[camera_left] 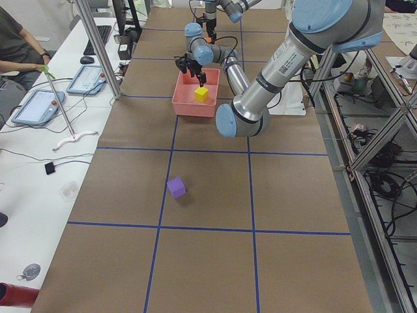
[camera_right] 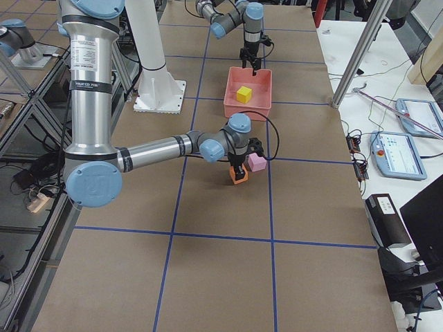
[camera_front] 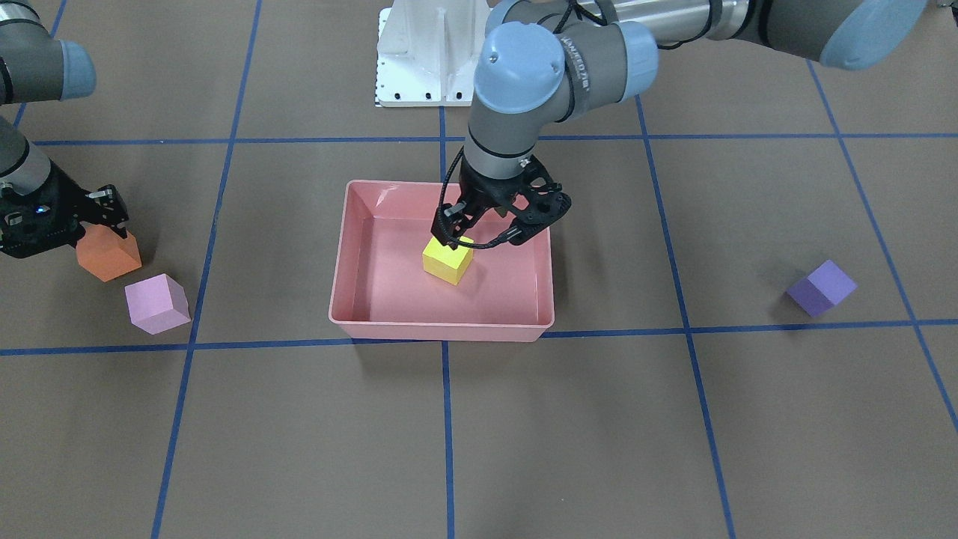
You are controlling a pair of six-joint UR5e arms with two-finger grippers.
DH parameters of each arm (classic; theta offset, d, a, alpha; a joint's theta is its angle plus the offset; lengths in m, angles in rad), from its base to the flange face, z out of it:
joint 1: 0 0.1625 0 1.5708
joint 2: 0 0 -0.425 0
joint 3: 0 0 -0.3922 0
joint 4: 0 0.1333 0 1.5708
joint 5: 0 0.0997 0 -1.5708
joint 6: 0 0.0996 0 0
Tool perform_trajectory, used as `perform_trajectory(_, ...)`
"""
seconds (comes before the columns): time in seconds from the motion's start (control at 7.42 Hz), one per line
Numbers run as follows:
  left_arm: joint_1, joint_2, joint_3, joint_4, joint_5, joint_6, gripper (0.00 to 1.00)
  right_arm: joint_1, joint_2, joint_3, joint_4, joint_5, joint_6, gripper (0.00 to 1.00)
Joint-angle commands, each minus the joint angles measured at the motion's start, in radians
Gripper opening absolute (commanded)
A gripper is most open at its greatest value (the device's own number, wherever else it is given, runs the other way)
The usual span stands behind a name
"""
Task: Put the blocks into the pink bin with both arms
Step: 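Lift the orange cube with the right gripper while the left arm withdraws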
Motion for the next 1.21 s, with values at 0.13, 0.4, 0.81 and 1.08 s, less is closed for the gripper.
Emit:
perform_trajectory(0.13,-0.071,0.256,-0.232,0.009,-0.003,0.138,0.99,0.051,0.143,-0.033,-0.050,0.019,0.083,0.00)
perform_trajectory(0.4,-0.156,0.354,-0.275,0.101,-0.003,0.425,0.99,0.131,0.150,0.013,-0.082,0.125,0.086,0.00)
perform_trajectory(0.81,-0.343,0.590,-0.295,0.083,-0.005,0.879,1.00,0.119,0.401,0.058,-0.363,0.125,0.165,0.00)
perform_trajectory(1.08,-0.442,0.687,-0.261,0.039,-0.005,1.078,1.00,-0.032,0.530,0.064,-0.374,0.064,0.449,0.00)
